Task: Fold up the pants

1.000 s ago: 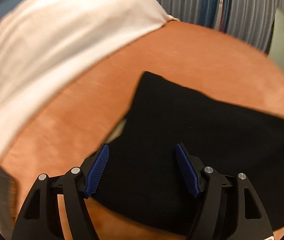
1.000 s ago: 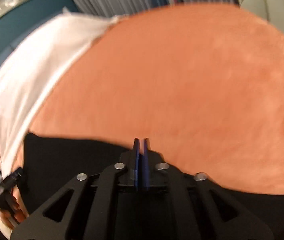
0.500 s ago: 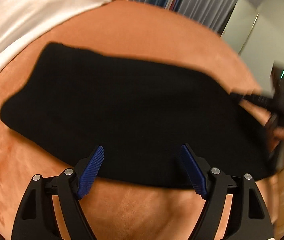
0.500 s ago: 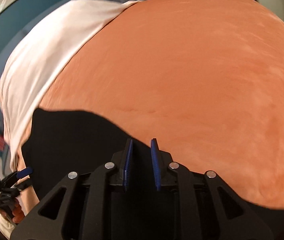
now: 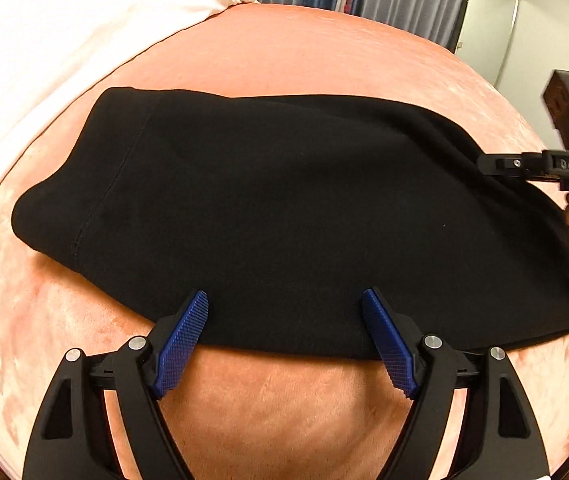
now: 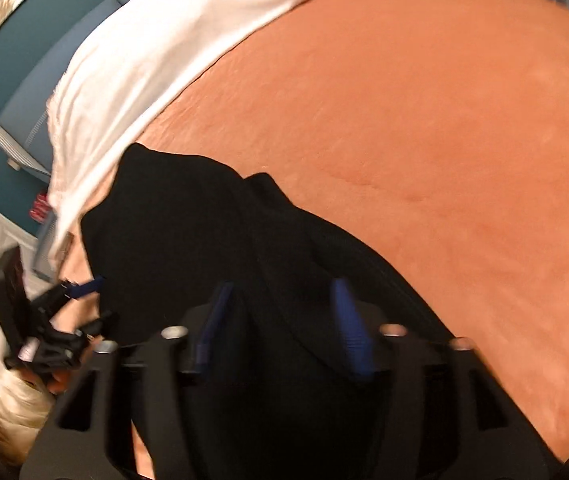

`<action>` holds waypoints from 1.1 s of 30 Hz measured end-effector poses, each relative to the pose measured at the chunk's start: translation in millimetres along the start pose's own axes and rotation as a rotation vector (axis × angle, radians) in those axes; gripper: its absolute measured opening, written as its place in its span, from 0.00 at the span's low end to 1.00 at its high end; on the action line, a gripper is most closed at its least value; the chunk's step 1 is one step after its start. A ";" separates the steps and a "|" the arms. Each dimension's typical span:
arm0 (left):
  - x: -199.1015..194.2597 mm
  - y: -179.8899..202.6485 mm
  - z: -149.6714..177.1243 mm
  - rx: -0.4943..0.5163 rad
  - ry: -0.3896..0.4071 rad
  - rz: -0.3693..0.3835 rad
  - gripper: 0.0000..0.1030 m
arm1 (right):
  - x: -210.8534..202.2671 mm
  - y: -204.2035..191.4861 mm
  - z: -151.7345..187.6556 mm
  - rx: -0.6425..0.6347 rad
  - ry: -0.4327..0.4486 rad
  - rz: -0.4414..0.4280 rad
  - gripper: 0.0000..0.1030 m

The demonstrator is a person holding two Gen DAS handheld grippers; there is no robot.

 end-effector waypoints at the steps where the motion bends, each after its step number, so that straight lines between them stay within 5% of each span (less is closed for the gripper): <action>1: -0.9 -1.5 0.2 -0.004 0.000 0.006 0.75 | 3.4 -0.4 -4.0 0.027 -0.013 -0.066 0.61; 6: -1.9 -4.4 1.4 -0.004 0.017 0.026 0.75 | 25.8 -11.0 -28.1 0.100 -0.068 -0.263 0.60; 8: -2.8 -4.7 3.1 -0.001 0.022 0.024 0.75 | 37.8 -6.1 -40.2 0.132 -0.072 -0.234 0.47; 10: -3.3 -5.7 3.9 -0.002 0.030 0.026 0.75 | 39.7 3.1 -49.4 0.184 -0.058 -0.236 0.13; 12: -2.1 -7.8 3.3 -0.001 0.039 0.028 0.75 | 46.0 6.8 -58.8 0.223 -0.042 -0.229 0.10; 16: 1.4 -8.0 0.7 0.009 0.057 0.019 0.75 | 49.7 29.7 -80.9 0.247 0.061 -0.085 0.07; 19: 2.8 -7.0 0.3 0.015 0.059 0.004 0.76 | 25.4 29.1 -84.6 0.171 0.200 0.177 0.07; 20: 2.3 -5.5 1.1 0.015 0.061 0.004 0.76 | 13.5 23.6 -82.0 0.170 0.244 0.149 0.07; 23: -1.4 -7.5 2.3 0.011 0.065 0.020 0.76 | -32.4 -0.4 -50.3 0.127 0.365 0.128 0.08; 26: -5.0 -10.8 1.4 0.003 0.054 0.040 0.76 | -46.2 -10.3 18.0 0.060 0.279 0.118 0.08; 29: -5.5 -12.7 -1.1 0.017 0.033 0.025 0.76 | -85.6 73.3 91.1 0.180 0.260 0.398 0.03; 31: -11.3 -14.0 -2.5 0.019 0.032 -0.017 0.76 | -144.2 109.1 129.5 0.389 0.389 0.365 0.00; 33: -27.1 -13.7 -4.1 0.013 0.050 -0.057 0.76 | -202.1 120.5 167.9 0.427 0.478 0.504 0.07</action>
Point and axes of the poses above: each gripper's, at about its wrist camera, not at the fingertips, and x roughly the way its jaws point, y to its right, z to its underside, the point moved 7 cm from there along x, roughly the way its jaws point
